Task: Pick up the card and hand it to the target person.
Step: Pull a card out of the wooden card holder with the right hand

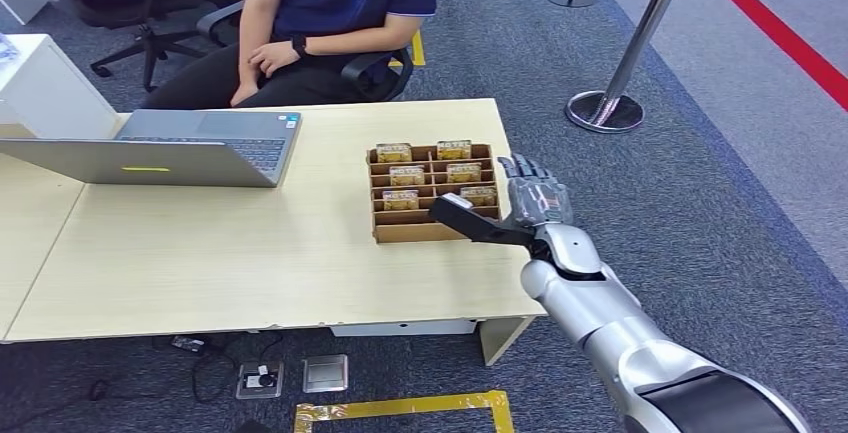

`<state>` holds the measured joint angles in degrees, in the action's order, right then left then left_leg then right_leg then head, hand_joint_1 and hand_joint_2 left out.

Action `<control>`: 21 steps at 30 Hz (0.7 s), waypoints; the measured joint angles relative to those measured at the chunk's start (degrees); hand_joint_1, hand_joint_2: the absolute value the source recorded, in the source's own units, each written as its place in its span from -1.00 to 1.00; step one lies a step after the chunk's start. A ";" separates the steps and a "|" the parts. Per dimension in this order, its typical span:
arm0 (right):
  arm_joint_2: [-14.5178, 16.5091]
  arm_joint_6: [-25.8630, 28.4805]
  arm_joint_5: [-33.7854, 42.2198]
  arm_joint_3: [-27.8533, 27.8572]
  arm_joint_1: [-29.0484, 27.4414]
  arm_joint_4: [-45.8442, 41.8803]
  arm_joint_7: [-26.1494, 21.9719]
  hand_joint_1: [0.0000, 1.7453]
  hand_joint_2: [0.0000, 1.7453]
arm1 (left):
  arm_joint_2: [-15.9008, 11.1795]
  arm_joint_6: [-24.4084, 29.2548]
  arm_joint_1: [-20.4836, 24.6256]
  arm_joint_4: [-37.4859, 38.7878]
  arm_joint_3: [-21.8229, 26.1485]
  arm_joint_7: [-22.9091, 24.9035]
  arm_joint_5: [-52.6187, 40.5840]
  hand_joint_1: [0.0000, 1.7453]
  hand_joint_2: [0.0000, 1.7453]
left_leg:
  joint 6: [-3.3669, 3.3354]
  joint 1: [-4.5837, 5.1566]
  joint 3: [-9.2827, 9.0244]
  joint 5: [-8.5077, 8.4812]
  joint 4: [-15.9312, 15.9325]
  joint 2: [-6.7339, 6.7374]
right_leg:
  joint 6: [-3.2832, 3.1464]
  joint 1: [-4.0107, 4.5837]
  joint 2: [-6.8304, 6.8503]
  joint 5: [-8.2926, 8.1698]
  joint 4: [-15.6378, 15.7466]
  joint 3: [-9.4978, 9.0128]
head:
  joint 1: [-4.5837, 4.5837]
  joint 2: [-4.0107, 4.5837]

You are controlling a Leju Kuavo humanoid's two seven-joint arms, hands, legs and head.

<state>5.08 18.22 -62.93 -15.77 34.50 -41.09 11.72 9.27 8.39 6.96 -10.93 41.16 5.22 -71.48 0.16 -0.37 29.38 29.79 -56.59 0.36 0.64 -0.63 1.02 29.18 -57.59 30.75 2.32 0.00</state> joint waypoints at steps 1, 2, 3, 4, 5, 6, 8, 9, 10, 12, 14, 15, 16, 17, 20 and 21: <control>0.05 0.11 0.14 0.21 0.02 0.00 -0.06 -0.75 1.00 | 0.00 0.02 -0.02 0.00 -0.14 -0.01 -0.09 -1.00 -1.00 | 0.00 0.00 0.00 0.00 0.00 0.00 | 0.00 0.00 0.00 0.00 0.00 0.00 | 0.01 0.00; 0.09 0.22 0.38 0.44 0.04 0.00 -0.21 -0.71 1.00 | 0.00 0.05 -0.03 0.00 -0.26 -0.02 -0.19 -1.00 -1.00 | 0.00 0.00 0.00 0.00 0.00 0.00 | 0.00 0.00 0.00 0.00 0.00 0.00 | 0.01 0.00; 0.14 0.28 0.74 0.69 0.05 -0.01 -0.47 -0.69 1.00 | 0.01 0.10 -0.05 0.00 -0.36 -0.02 -0.31 -1.00 -1.00 | 0.00 0.00 0.00 0.00 0.00 0.00 | 0.00 0.00 0.00 0.00 0.00 0.00 | 0.00 0.00; 0.19 0.32 1.16 0.92 0.05 -0.01 -0.80 -0.69 1.00 | 0.01 0.16 -0.08 0.00 -0.44 -0.02 -0.41 -1.00 -1.00 | 0.00 0.00 0.00 0.00 0.00 0.00 | 0.00 0.00 0.00 0.00 0.00 0.00 | 0.00 0.00; 0.21 0.32 1.58 1.15 0.05 -0.02 -1.16 -0.72 1.00 | 0.02 0.24 -0.12 0.00 -0.50 -0.02 -0.50 -1.00 -1.00 | 0.00 0.00 0.00 0.00 0.00 0.00 | 0.00 0.00 0.00 0.00 0.00 0.00 | -0.01 0.00; 0.23 0.31 1.94 1.38 0.05 -0.03 -1.52 -0.75 1.00 | 0.03 0.33 -0.17 0.00 -0.54 -0.02 -0.54 -1.00 -1.00 | 0.00 0.00 0.00 0.00 0.00 0.00 | 0.00 0.00 0.00 0.00 0.00 0.00 | -0.01 0.00; 0.28 0.18 3.00 1.94 0.04 -0.15 -2.42 -0.79 1.00 | 0.05 0.52 -0.30 0.00 -0.66 -0.02 -0.54 -1.00 -1.00 | 0.00 0.00 0.00 0.00 0.00 0.00 | 0.00 0.00 0.00 0.00 0.00 0.00 | -0.01 0.00; 0.31 -0.04 3.84 2.25 0.03 -0.30 -3.12 -0.80 1.00 | 0.08 0.61 -0.37 0.00 -0.75 -0.02 -0.54 -1.00 -1.00 | 0.00 0.00 0.00 0.00 0.00 0.00 | 0.00 0.00 0.00 0.00 0.00 0.00 | -0.01 0.00; 0.36 -0.45 4.96 2.56 0.03 -0.51 -4.01 -0.80 1.00 | 0.09 0.68 -0.44 0.00 -0.86 -0.02 -0.54 -1.00 -1.00 | 0.00 0.00 0.00 0.00 0.00 0.00 | 0.00 0.00 0.00 0.00 0.00 0.00 | 0.00 0.00; 0.47 -1.87 7.84 3.28 0.00 -1.06 -6.30 -0.82 1.00 | 0.12 0.80 -0.57 0.00 -1.02 -0.02 -0.54 -1.00 -1.00 | 0.00 0.00 0.00 0.00 0.00 0.00 | 0.00 0.00 0.00 0.00 0.00 0.00 | 0.01 0.00; 0.58 -3.33 10.57 3.93 -0.04 -1.62 -8.33 -0.84 1.00 | 0.13 0.72 -0.70 0.00 -1.11 0.01 -0.54 -1.00 -1.00 | 0.00 0.00 0.00 0.00 0.00 0.00 | 0.00 0.00 0.00 0.00 0.00 0.00 | -0.01 0.00; 0.61 -3.81 11.53 4.14 -0.04 -1.85 -8.95 -0.84 1.00 | 0.13 0.49 -0.75 0.00 -1.16 0.03 -0.54 -1.00 -1.00 | 0.00 0.00 0.00 0.00 0.00 0.00 | 0.00 0.00 0.00 0.00 0.00 0.00 | -0.01 0.00; 0.63 -4.18 12.15 4.33 -0.04 -2.05 -9.34 -0.83 1.00 | 0.12 0.12 -0.77 0.00 -1.23 0.05 -0.54 -1.00 -1.00 | 0.00 0.00 0.00 0.00 0.00 0.00 | 0.00 0.00 0.00 0.00 0.00 0.00 | -0.01 0.00; 0.66 -4.45 12.54 4.48 -0.03 -2.21 -9.54 -0.82 1.00 | 0.10 -0.29 -0.77 0.00 -1.30 0.08 -0.54 -1.00 -1.00 | 0.00 0.00 0.00 0.00 0.00 0.00 | 0.00 0.00 0.00 0.00 0.00 0.00 | -0.01 0.00; 0.76 -4.85 13.04 4.71 0.08 -2.44 -9.67 -0.84 1.00 | 0.02 -1.21 -0.69 0.00 -1.42 0.33 -0.54 -1.00 -1.00 | 0.00 0.00 0.00 0.00 0.00 0.00 | 0.00 0.00 0.00 0.00 0.00 0.00 | 0.01 0.00; 0.79 -4.89 13.11 4.72 0.14 -2.44 -9.66 -0.85 1.00 | -0.02 -1.33 -0.67 0.00 -1.43 0.43 -0.54 -1.00 -1.00 | 0.00 0.00 0.00 0.00 0.00 0.00 | 0.00 0.00 0.00 0.00 0.00 0.00 | 0.01 0.00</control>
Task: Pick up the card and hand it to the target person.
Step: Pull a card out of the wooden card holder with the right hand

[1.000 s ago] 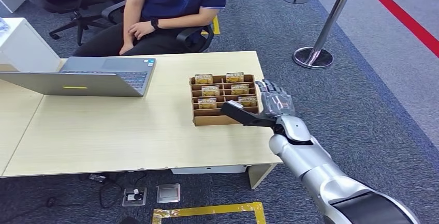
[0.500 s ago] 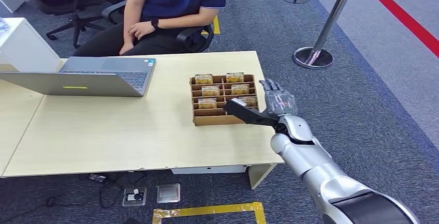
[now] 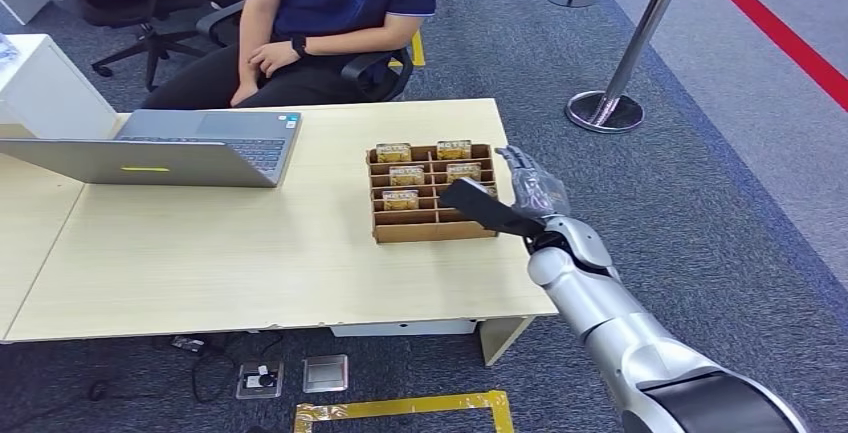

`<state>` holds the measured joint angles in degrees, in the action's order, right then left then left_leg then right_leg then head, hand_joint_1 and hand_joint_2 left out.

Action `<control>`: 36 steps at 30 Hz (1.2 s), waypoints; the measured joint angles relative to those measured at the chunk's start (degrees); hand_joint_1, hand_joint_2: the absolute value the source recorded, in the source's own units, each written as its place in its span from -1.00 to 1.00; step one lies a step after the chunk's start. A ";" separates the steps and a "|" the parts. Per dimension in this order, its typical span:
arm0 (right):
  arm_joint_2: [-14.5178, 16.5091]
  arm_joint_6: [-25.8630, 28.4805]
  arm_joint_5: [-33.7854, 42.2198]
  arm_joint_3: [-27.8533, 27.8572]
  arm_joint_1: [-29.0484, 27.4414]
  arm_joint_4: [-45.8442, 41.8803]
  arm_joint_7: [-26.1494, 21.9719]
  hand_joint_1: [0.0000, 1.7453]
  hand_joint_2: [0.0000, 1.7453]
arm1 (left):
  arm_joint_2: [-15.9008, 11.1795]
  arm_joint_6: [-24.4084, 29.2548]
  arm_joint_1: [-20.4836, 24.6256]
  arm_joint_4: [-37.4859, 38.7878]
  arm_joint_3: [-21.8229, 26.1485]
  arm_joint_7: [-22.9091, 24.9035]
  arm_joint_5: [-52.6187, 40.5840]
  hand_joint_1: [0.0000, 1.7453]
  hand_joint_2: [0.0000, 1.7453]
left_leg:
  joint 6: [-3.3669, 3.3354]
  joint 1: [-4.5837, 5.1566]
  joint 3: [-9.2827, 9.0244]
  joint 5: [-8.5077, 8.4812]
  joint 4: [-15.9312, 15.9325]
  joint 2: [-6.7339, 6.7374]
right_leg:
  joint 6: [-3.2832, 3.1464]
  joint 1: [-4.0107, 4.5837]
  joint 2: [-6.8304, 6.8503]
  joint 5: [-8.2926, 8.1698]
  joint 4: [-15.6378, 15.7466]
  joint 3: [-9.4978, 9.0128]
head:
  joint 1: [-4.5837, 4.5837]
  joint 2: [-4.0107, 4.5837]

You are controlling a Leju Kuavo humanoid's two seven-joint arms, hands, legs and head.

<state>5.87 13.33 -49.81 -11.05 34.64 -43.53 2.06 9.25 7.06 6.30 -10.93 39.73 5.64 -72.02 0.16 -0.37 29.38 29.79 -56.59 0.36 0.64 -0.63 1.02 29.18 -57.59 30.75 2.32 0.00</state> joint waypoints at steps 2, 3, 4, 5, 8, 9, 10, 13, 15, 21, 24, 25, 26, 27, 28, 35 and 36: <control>0.05 -0.02 0.05 -0.01 0.09 0.02 0.05 -0.84 1.00 | -0.05 -0.03 0.03 0.00 -0.03 0.10 0.00 -1.00 -1.00 | 0.00 0.00 0.00 0.00 0.00 0.00 | 0.00 0.00 0.00 0.00 0.00 0.00 | -0.01 0.00; 0.09 -0.02 0.06 -0.01 0.13 0.03 0.09 -0.83 1.00 | -0.07 -0.03 0.05 0.00 -0.05 0.13 0.00 -1.00 -1.00 | 0.00 0.00 0.00 0.00 0.00 0.00 | 0.00 0.00 0.00 0.00 0.00 0.00 | -0.01 0.00; 0.12 -0.02 0.06 -0.01 0.17 0.04 0.13 -0.81 1.00 | -0.07 -0.02 0.08 0.00 -0.07 0.15 0.00 -1.00 -1.00 | 0.00 0.00 0.00 0.00 0.00 0.00 | 0.00 0.00 0.00 0.00 0.00 0.00 | -0.02 0.00; 0.16 0.01 0.06 -0.01 0.21 0.05 0.20 -0.78 1.00 | -0.07 -0.01 0.11 0.00 -0.08 0.17 0.00 -1.00 -1.00 | 0.00 0.00 0.00 0.00 0.00 0.00 | 0.00 0.00 0.00 0.00 0.00 0.00 | -0.02 0.00; 0.28 0.58 -0.67 -0.03 0.35 0.19 1.13 -0.58 1.00 | -0.07 0.09 0.26 0.00 -0.16 0.31 0.00 -1.00 -1.00 | 0.00 0.00 0.00 0.00 0.00 0.00 | 0.00 0.00 0.00 0.00 0.00 0.00 | -0.02 0.00; 0.29 1.05 -1.36 -0.05 0.41 0.27 1.82 -0.50 1.00 | -0.07 0.13 0.33 0.00 -0.22 0.43 0.00 -1.00 -1.00 | 0.00 0.00 0.00 0.00 0.00 0.00 | 0.00 0.00 0.00 0.00 0.00 0.00 | -0.01 0.00; 0.29 1.63 -2.24 -0.08 0.47 0.35 2.66 -0.40 1.00 | -0.07 0.14 0.40 0.00 -0.31 0.59 0.00 -1.00 -1.00 | 0.00 0.00 0.00 0.00 0.00 0.00 | 0.00 0.00 0.00 0.00 0.00 0.00 | -0.01 0.00; 0.29 3.58 -5.58 -0.21 0.55 0.40 5.89 -0.30 1.00 | -0.06 0.15 0.57 0.00 -0.49 1.05 0.00 -1.00 -1.00 | 0.00 0.00 0.00 0.00 0.00 0.00 | 0.00 0.00 0.00 0.00 0.00 0.00 | 0.01 0.00; 0.29 4.20 -7.44 -0.41 0.59 0.43 7.55 -0.32 1.00 | -0.04 0.15 0.66 0.00 -0.54 1.22 0.00 -1.00 -1.00 | 0.00 0.00 0.00 0.00 0.00 0.00 | 0.00 0.00 0.00 0.00 0.00 0.00 | 0.01 0.00; 0.34 4.04 -8.98 -0.66 0.78 0.60 8.72 -0.28 1.00 | 0.06 0.18 0.89 0.00 -0.81 1.63 0.00 -1.00 -1.00 | 0.00 0.00 0.00 0.00 0.00 0.00 | 0.00 0.00 0.00 0.00 0.00 0.00 | -0.03 0.00; 0.38 4.04 -9.09 -0.66 0.79 0.60 9.00 -0.40 1.00 | 0.17 0.20 0.98 0.00 -1.08 1.74 -0.05 -1.00 -1.00 | 0.00 0.00 0.00 0.00 0.00 0.00 | 0.00 0.00 0.00 0.00 0.00 0.00 | -0.02 0.00; 0.38 4.03 -9.10 -0.66 0.79 0.60 9.09 -0.44 1.00 | 0.20 0.19 1.02 0.00 -1.21 1.83 -0.10 -1.00 -1.00 | 0.00 0.00 0.00 0.00 0.00 0.00 | 0.00 0.00 0.00 0.00 0.00 0.00 | -0.01 0.00; 0.38 4.01 -9.13 -0.66 0.78 0.60 9.18 -0.47 1.00 | 0.23 0.17 1.06 0.00 -1.33 1.92 -0.15 -1.00 -1.00 | 0.00 0.00 0.00 0.00 0.00 0.00 | 0.00 0.00 0.00 0.00 0.00 0.00 | -0.01 0.00; 0.38 3.98 -9.15 -0.65 0.78 0.59 9.25 -0.47 1.00 | 0.27 0.15 1.11 0.00 -1.44 2.02 -0.20 -1.00 -1.00 | 0.00 0.00 0.00 0.00 0.00 0.00 | 0.00 0.00 0.00 0.00 0.00 0.00 | 0.00 0.00; 0.38 3.95 -9.17 -0.64 0.77 0.58 9.29 -0.46 1.00 | 0.31 0.13 1.16 0.00 -1.51 2.09 -0.24 -1.00 -1.00 | 0.00 0.00 0.00 0.00 -0.01 0.00 | 0.00 0.00 0.00 0.00 0.00 0.01 | 0.00 0.00; 0.43 2.81 -10.48 -0.62 0.76 0.51 9.85 -0.34 1.00 | 0.48 0.02 1.56 0.00 -2.03 2.92 -0.52 -1.00 -1.00 | 0.00 0.00 0.00 0.00 -0.01 0.00 | 0.00 0.00 0.00 -0.01 0.00 0.00 | -0.01 0.00; 0.48 2.63 -10.70 -0.62 0.77 0.51 9.87 -0.32 1.00 | 0.49 0.03 1.60 0.00 -2.08 3.00 -0.52 -1.00 -1.00 | 0.00 0.00 0.00 0.00 -0.01 0.00 | 0.00 0.00 0.00 -0.01 0.00 0.00 | -0.01 0.00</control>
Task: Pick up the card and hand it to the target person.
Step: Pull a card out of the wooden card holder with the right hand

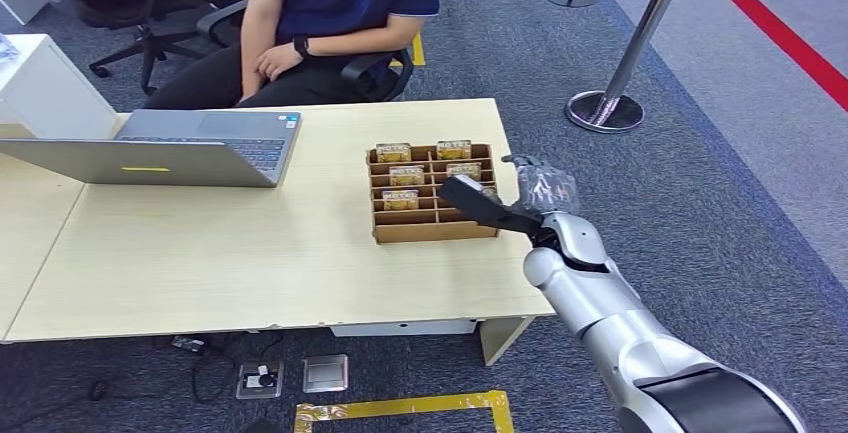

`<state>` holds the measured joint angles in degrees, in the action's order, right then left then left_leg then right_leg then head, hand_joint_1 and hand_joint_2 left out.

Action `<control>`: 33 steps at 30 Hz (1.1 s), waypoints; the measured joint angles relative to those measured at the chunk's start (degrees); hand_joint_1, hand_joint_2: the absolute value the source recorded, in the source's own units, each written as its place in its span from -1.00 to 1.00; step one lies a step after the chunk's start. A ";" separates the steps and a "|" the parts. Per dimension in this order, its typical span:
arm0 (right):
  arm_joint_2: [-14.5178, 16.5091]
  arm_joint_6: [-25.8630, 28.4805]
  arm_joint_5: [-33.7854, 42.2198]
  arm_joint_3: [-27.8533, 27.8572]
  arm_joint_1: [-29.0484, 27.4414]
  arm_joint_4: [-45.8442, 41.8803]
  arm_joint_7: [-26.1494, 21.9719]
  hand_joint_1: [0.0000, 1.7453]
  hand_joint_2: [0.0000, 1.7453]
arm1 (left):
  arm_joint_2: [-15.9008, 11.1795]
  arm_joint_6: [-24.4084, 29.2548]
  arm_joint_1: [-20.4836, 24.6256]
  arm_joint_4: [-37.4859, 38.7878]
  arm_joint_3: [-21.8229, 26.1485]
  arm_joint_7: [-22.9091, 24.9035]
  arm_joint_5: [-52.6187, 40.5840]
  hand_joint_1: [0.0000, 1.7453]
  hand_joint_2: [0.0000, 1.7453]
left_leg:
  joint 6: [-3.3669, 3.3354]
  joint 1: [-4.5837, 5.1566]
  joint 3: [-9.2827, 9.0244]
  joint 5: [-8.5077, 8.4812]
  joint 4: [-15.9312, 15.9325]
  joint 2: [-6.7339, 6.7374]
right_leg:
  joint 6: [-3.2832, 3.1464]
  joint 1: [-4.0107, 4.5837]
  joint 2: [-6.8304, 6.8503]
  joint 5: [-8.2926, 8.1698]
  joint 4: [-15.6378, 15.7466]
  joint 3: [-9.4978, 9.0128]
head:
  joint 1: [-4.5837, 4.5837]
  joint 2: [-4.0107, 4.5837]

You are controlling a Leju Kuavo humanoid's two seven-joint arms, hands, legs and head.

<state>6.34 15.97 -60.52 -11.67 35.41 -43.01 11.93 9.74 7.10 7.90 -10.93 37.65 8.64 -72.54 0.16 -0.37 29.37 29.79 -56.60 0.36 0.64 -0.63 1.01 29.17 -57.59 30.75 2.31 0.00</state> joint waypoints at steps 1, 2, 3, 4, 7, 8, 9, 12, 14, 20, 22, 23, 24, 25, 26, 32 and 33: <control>0.05 -0.15 -0.25 0.00 0.00 0.00 0.02 -0.30 1.00 | 0.02 0.02 0.03 0.00 -0.06 0.03 0.00 -1.00 -1.00 | 0.00 0.00 0.00 0.00 0.00 0.00 | 0.00 0.00 0.00 0.00 0.00 0.00 | -0.01 0.00; 0.10 -0.27 -0.44 0.00 0.01 0.01 0.03 -0.29 1.00 | 0.05 0.03 0.06 0.00 -0.12 0.03 0.00 -1.00 -1.00 | 0.00 0.00 0.00 0.00 0.00 0.00 | 0.00 0.00 0.00 0.00 0.00 0.00 | -0.02 0.00; 0.18 -0.35 -0.57 0.01 0.03 0.03 0.04 -0.28 1.00 | 0.08 0.04 0.08 0.00 -0.17 0.03 -0.01 -1.00 -1.00 | 0.00 0.00 0.00 0.00 0.00 0.00 | 0.00 0.00 0.00 0.00 0.00 0.00 | -0.02 0.00; 0.26 -0.39 -0.64 0.01 0.09 0.10 0.04 -0.28 1.00 | 0.11 0.05 0.10 0.00 -0.20 0.03 -0.01 -1.00 -1.00 | 0.00 0.00 0.01 0.00 0.00 0.00 | 0.00 0.00 0.00 0.00 0.00 0.00 | -0.01 0.00; 0.54 -0.50 -0.83 0.02 0.42 0.53 0.01 -0.22 1.00 | 0.19 0.05 0.15 0.00 -0.23 0.03 0.01 -1.00 -1.00 | 0.00 0.00 0.01 0.00 0.00 0.00 | 0.00 0.00 0.00 0.00 0.00 0.00 | 0.00 0.00; 0.62 -0.52 -0.90 0.02 0.52 0.68 0.01 -0.20 1.00 | 0.20 0.05 0.16 0.00 -0.23 0.03 0.02 -1.00 -1.00 | 0.00 0.00 0.01 0.00 0.00 0.00 | 0.00 0.00 0.00 0.00 0.00 0.00 | 0.01 0.00; 0.71 -0.53 -1.00 0.02 0.61 0.81 0.00 -0.20 1.00 | 0.22 0.05 0.16 0.00 -0.23 0.03 0.02 -1.00 -1.00 | 0.00 0.00 0.01 0.00 0.00 0.00 | 0.00 0.00 0.00 0.00 0.00 0.00 | 0.02 0.00; 0.91 -0.61 -1.33 0.02 0.80 1.20 0.01 -0.19 1.00 | 0.28 0.08 0.17 0.00 -0.24 0.04 0.02 -1.00 -1.00 | 0.00 0.00 0.01 0.00 0.00 0.00 | 0.00 0.00 0.00 0.00 0.00 0.00 | 0.01 0.00; 1.05 -0.62 -1.49 0.02 1.00 1.54 0.07 -0.18 1.00 | 0.31 0.10 0.16 0.00 -0.24 0.09 0.02 -1.00 -1.00 | 0.00 0.00 0.01 0.00 0.00 0.00 | 0.00 0.00 0.00 0.00 0.00 0.00 | 0.01 0.00; 1.52 -0.51 -2.49 0.02 1.76 2.51 0.49 -0.14 1.00 | 0.40 0.19 0.16 0.00 -0.23 0.19 0.26 -1.00 -1.00 | 0.00 0.00 0.01 0.00 0.00 0.00 | 0.00 0.00 0.00 0.00 0.00 0.00 | -0.02 0.00; 1.63 -0.44 -3.02 0.02 1.98 2.87 0.82 -0.14 1.00 | 0.44 0.23 0.15 0.00 -0.23 0.19 0.37 -1.00 -1.00 | 0.00 0.00 0.01 0.00 0.00 0.00 | 0.00 0.00 0.00 0.00 0.00 0.00 | -0.01 0.00; 1.68 -0.41 -3.31 0.02 2.06 3.05 1.03 -0.13 1.00 | 0.45 0.26 0.15 -0.01 -0.23 0.19 0.38 -1.00 -1.00 | 0.00 0.00 0.01 0.00 0.00 0.00 | 0.00 0.00 0.00 0.00 0.00 0.00 | -0.01 0.00; 1.73 -0.38 -3.59 0.02 2.12 3.24 1.26 -0.14 1.00 | 0.46 0.28 0.15 -0.01 -0.23 0.20 0.38 -1.00 -1.00 | 0.00 0.00 0.01 0.00 0.00 0.00 | 0.00 0.00 0.00 0.00 0.00 0.00 | 0.00 0.00; 1.77 -0.37 -3.86 0.02 2.17 3.44 1.45 -0.15 1.00 | 0.46 0.32 0.15 -0.02 -0.23 0.20 0.39 -1.00 -1.00 | 0.00 0.00 0.01 0.00 0.00 0.00 | 0.00 0.00 0.00 0.00 0.00 0.00 | 0.01 0.00; 1.79 -0.36 -4.06 0.02 2.23 3.64 1.57 -0.17 1.00 | 0.46 0.39 0.15 -0.02 -0.23 0.21 0.39 -1.00 -1.00 | 0.00 0.00 0.01 0.00 0.00 0.00 | 0.00 0.00 0.00 0.00 0.00 0.00 | 0.01 0.00; 1.83 -0.22 -4.76 0.02 2.39 4.76 1.84 -0.19 1.00 | 0.68 1.88 0.00 -0.02 -0.24 -0.01 0.43 -1.00 -1.00 | 0.00 0.00 0.01 0.00 0.00 0.00 | 0.00 0.00 0.00 0.00 0.00 0.00 | 0.00 0.00; 1.83 -0.17 -4.81 0.02 2.40 4.93 1.84 -0.21 1.00 | 0.77 2.02 -0.06 -0.02 -0.24 -0.10 0.43 -1.00 -1.00 | 0.00 0.00 0.01 0.00 0.00 0.00 | 0.00 0.00 0.00 0.00 0.00 0.00 | 0.00 0.00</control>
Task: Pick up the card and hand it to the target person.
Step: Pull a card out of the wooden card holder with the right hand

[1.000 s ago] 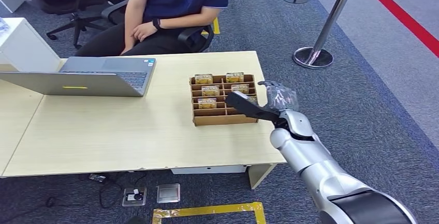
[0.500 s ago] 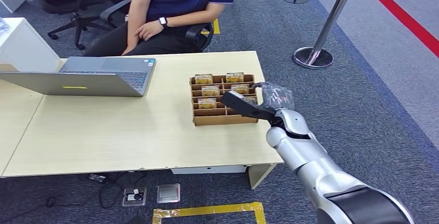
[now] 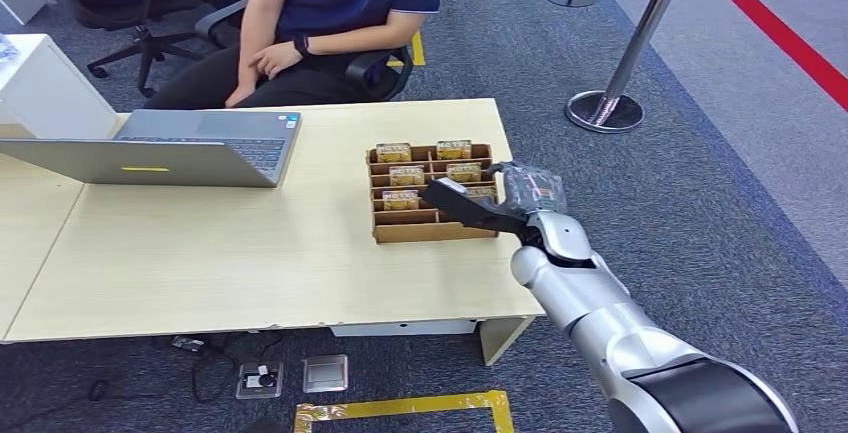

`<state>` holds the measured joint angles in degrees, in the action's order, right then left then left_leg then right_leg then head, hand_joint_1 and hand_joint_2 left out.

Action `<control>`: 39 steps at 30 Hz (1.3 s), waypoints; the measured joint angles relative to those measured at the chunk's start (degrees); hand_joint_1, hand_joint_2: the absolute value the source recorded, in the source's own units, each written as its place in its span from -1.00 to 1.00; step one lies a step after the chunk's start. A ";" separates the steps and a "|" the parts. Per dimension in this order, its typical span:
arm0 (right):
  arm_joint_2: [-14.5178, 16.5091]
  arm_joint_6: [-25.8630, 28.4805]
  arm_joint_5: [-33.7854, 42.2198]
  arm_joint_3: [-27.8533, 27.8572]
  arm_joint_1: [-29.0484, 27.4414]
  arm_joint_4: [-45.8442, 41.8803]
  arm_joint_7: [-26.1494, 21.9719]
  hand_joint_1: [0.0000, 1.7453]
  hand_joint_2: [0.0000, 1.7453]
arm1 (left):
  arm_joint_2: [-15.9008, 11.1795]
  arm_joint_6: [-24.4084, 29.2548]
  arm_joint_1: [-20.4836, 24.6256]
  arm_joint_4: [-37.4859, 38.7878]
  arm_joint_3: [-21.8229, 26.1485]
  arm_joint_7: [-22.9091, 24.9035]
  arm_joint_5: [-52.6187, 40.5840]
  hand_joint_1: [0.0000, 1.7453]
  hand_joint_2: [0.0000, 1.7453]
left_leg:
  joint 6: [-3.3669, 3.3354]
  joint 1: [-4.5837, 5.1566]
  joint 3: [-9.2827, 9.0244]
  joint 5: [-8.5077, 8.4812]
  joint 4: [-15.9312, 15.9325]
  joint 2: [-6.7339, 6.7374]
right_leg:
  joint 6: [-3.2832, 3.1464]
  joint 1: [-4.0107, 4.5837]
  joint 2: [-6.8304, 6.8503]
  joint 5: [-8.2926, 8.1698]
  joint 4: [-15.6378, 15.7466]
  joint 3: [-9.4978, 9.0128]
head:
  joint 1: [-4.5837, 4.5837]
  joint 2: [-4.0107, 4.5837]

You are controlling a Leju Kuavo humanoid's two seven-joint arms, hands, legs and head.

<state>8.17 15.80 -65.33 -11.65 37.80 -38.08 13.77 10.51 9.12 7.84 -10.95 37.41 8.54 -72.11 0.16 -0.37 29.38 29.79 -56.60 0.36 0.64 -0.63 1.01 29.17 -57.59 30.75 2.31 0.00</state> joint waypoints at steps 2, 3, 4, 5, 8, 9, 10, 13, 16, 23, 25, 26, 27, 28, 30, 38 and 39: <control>-0.01 0.10 -0.12 0.00 0.00 0.33 0.01 -0.27 1.00 | 0.13 0.06 -0.10 0.00 -0.01 -0.16 0.02 -1.00 -1.00 | 0.00 0.00 0.00 0.00 0.00 0.00 | 0.00 0.00 0.00 0.00 0.00 0.00 | 0.01 0.00; -0.02 0.17 -0.21 0.00 0.00 0.49 0.02 -0.30 1.00 | 0.16 0.05 -0.13 0.00 0.00 -0.20 0.03 -1.00 -1.00 | 0.00 0.00 0.00 0.00 0.00 0.00 | 0.00 0.00 0.00 0.00 0.00 0.00 | 0.02 0.00; -0.02 0.25 -0.35 0.00 0.00 0.64 0.03 -0.33 1.00 | 0.17 0.05 -0.16 0.00 0.01 -0.23 0.04 -1.00 -1.00 | 0.00 0.00 0.00 0.00 0.00 0.00 | 0.00 0.00 0.00 0.00 0.00 0.00 | 0.01 0.00; -0.02 0.32 -0.49 0.00 0.00 0.78 0.05 -0.34 1.00 | 0.18 0.04 -0.17 0.00 0.01 -0.25 0.04 -1.00 -1.00 | 0.00 0.00 0.00 0.00 0.00 0.00 | 0.00 0.00 0.00 0.00 0.00 0.00 | 0.00 0.00; -0.02 0.46 -0.77 0.00 0.01 1.13 0.16 -0.30 1.00 | 0.19 0.02 -0.18 0.00 -0.01 -0.32 0.04 -1.00 -1.00 | 0.00 0.00 0.00 0.00 0.00 0.00 | 0.00 0.00 0.00 0.00 0.00 0.00 | -0.02 0.00; -0.02 0.49 -0.83 0.00 0.01 1.24 0.21 -0.30 1.00 | 0.20 0.02 -0.19 0.00 -0.01 -0.35 0.04 -1.00 -1.00 | 0.00 0.00 0.00 0.00 0.00 0.00 | 0.00 0.00 0.00 0.00 0.00 0.00 | -0.02 0.00; -0.02 0.52 -0.92 0.00 0.02 1.36 0.25 -0.30 1.00 | 0.21 0.02 -0.20 0.00 -0.01 -0.39 0.04 -1.00 -1.00 | 0.00 0.00 0.00 0.00 0.00 0.00 | 0.00 0.00 0.00 0.00 0.00 0.00 | -0.01 0.00; -0.02 0.63 -1.31 0.00 0.01 1.68 0.28 -0.28 1.00 | 0.22 0.05 -0.22 0.00 -0.01 -0.67 0.04 -1.00 -1.00 | 0.00 0.00 0.00 0.00 0.00 0.00 | 0.00 0.00 0.00 0.00 0.00 0.00 | 0.01 0.00; -0.02 0.75 -1.71 0.00 0.01 1.94 0.27 -0.26 1.00 | 0.22 0.12 -0.24 0.00 -0.01 -0.90 0.08 -1.00 -1.00 | 0.00 0.00 0.00 0.00 0.00 0.00 | 0.00 0.00 0.00 0.00 0.00 0.00 | 0.01 0.00; 0.04 0.86 -1.91 0.00 0.00 2.26 0.22 -0.28 1.00 | 0.22 0.15 -0.25 0.00 -0.01 -0.98 0.11 -1.00 -1.00 | 0.00 0.00 0.00 0.00 0.00 0.00 | 0.00 0.00 0.00 0.00 0.00 0.00 | -0.01 0.00; 0.11 0.91 -1.97 0.00 -0.01 2.35 0.19 -0.26 1.00 | 0.22 0.15 -0.25 0.00 -0.01 -0.99 0.11 -1.00 -1.00 | 0.00 0.00 0.00 0.00 0.00 0.00 | 0.00 0.00 0.00 0.00 0.00 0.00 | -0.01 0.00; 0.15 0.94 -2.01 0.00 -0.01 2.40 0.17 -0.24 1.00 | 0.22 0.14 -0.25 0.00 -0.01 -1.00 0.11 -1.00 -1.00 | 0.00 0.00 0.00 0.00 0.00 0.00 | 0.00 0.00 0.00 0.00 0.00 0.00 | -0.02 0.00; 0.19 0.97 -2.06 0.00 -0.02 2.44 0.12 -0.23 1.00 | 0.22 0.12 -0.26 0.00 -0.01 -1.00 0.11 -1.00 -1.00 | 0.00 0.00 0.00 0.00 0.00 0.00 | 0.00 0.00 0.00 0.00 0.00 0.00 | -0.02 0.00; 0.22 1.00 -2.12 0.00 -0.03 2.46 0.07 -0.20 1.00 | 0.22 0.09 -0.26 0.00 -0.01 -1.00 0.11 -1.00 -1.00 | 0.00 0.00 0.00 0.00 0.00 0.00 | 0.00 0.00 0.00 0.00 0.00 0.00 | -0.01 0.00; 0.27 1.06 -2.27 0.00 -0.04 2.52 -0.05 -0.19 1.00 | 0.22 -0.01 -0.25 0.00 -0.01 -1.01 0.11 -1.00 -1.00 | 0.00 0.00 0.00 0.00 0.00 0.00 | 0.00 0.00 0.00 0.00 0.00 0.00 | 0.00 0.00; 0.44 2.43 -1.81 0.02 -0.96 2.62 -1.09 0.64 1.00 | 0.22 -0.62 -0.21 0.00 -0.13 -1.42 0.11 -1.00 -1.00 | 0.00 0.00 -0.01 0.00 0.00 0.00 | 0.00 0.00 -0.01 0.00 0.00 0.01 | 0.01 0.00; 0.43 2.53 -1.70 0.03 -1.09 2.58 -1.20 0.73 1.00 | 0.22 -0.68 -0.19 0.00 -0.18 -1.43 0.11 -1.00 -1.00 | 0.00 0.00 -0.02 0.00 0.00 0.01 | 0.00 0.00 -0.01 0.00 0.00 0.01 | 0.01 0.00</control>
<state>8.61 18.33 -67.03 -11.62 36.71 -35.50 12.57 10.73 8.44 7.65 -10.95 37.23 7.11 -72.00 0.16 -0.37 29.37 29.79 -56.60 0.37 0.64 -0.63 1.00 29.17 -57.59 30.76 2.32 0.00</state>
